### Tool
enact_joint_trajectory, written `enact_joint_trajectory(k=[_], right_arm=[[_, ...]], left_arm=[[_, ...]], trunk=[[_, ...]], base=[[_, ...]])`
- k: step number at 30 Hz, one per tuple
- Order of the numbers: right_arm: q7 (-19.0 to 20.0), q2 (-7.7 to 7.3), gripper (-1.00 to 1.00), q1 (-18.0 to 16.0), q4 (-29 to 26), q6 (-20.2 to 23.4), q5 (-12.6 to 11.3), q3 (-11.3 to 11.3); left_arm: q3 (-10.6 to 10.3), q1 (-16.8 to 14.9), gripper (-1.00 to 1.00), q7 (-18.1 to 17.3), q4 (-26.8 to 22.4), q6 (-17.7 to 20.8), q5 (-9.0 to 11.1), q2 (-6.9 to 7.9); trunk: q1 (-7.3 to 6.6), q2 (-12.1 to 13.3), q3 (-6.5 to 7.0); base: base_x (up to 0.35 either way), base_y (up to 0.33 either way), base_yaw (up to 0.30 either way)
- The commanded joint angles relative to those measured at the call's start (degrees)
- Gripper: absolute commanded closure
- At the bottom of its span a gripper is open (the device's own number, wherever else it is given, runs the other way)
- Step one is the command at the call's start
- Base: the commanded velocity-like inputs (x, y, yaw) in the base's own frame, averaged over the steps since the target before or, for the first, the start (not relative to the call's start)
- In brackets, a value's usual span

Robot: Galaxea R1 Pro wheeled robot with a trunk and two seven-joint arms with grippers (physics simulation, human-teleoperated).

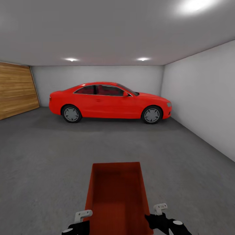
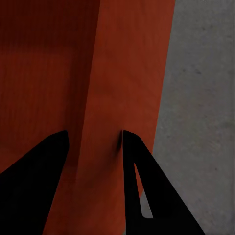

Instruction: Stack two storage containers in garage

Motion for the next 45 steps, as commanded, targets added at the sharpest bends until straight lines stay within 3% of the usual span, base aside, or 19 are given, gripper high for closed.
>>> enact_joint_trajectory(k=[1, 9, 26, 45], right_arm=[[2.16, 0.56, 1.00, -0.04, 0.06, 0.37, -1.77, -0.31], [2.16, 0.56, 1.00, -0.04, 0.06, 0.40, -1.78, -0.30], [2.16, 0.56, 1.00, -0.04, 0.06, 0.39, -1.75, -0.30], [2.22, 0.56, 1.00, -0.04, 0.06, 0.38, -1.74, -0.31]], left_arm=[[-0.17, 0.01, 1.00, 0.49, -0.17, -3.91, -1.99, -0.09], [-0.17, 0.01, 1.00, 0.49, -0.17, -4.12, -2.01, -0.07], [-0.17, 0.01, 1.00, 0.49, -0.17, -4.06, -2.01, -0.04], [-0.17, 0.01, 1.00, 0.49, -0.17, -4.04, -2.01, 0.00]], trunk=[[0.02, -0.07, -0.10], [0.02, -0.07, -0.10], [0.02, -0.07, -0.10], [0.02, -0.07, -0.10]], base=[[0.149, 0.000, 0.000], [0.263, 0.000, 0.000], [0.032, 0.000, 0.000], [0.311, 0.000, 0.000]])
